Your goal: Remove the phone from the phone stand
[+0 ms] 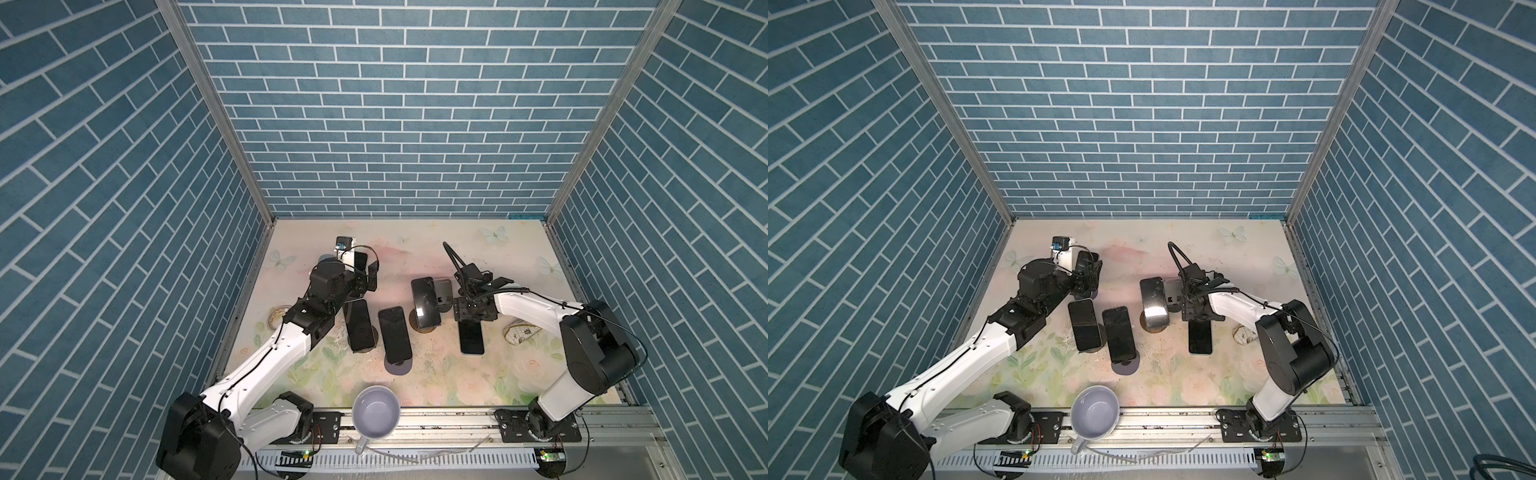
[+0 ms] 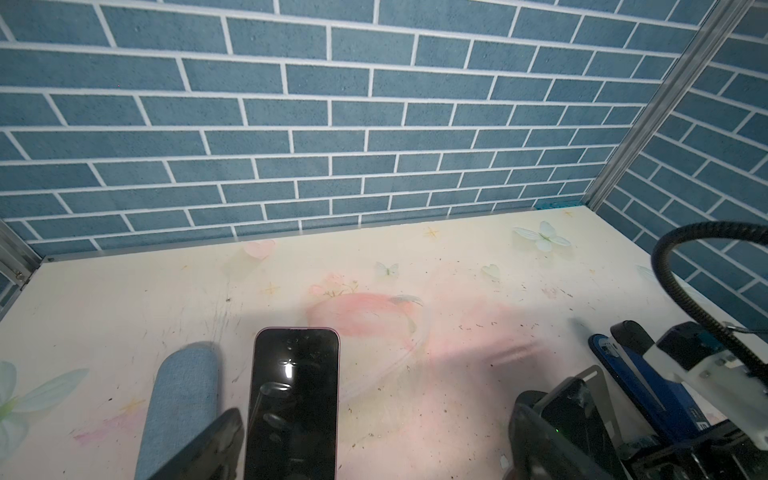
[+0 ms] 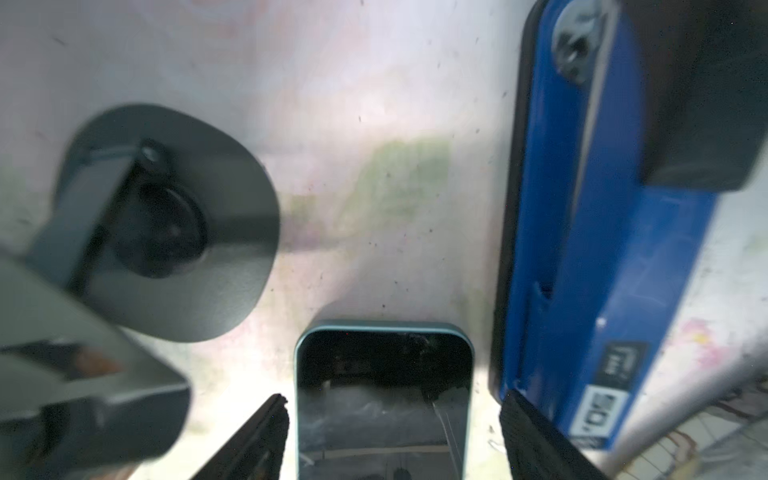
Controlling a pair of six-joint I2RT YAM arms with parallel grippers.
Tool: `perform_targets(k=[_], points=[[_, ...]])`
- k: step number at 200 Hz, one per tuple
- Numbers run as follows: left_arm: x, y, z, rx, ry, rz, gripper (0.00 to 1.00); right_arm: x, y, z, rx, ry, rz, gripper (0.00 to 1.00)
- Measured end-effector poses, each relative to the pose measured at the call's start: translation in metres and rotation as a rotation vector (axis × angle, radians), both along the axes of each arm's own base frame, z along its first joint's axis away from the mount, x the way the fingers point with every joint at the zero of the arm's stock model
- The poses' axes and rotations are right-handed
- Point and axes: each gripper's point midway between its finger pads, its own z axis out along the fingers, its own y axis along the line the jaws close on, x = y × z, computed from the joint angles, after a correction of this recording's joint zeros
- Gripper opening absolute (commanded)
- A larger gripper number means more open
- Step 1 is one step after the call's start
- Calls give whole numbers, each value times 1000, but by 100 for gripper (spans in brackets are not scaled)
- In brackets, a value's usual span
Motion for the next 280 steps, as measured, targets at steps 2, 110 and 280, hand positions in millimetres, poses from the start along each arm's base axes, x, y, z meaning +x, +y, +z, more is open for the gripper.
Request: perform_targets(k=[2, 110, 280], points=[[0, 0, 0, 0, 0, 0, 100, 0, 0, 1, 1, -2, 1, 81], [0, 1, 0, 7, -3, 1, 100, 40, 36, 71, 150, -166, 41, 75], [0, 1, 0, 26, -9, 2, 100, 63, 73, 61, 237, -122, 88, 79]])
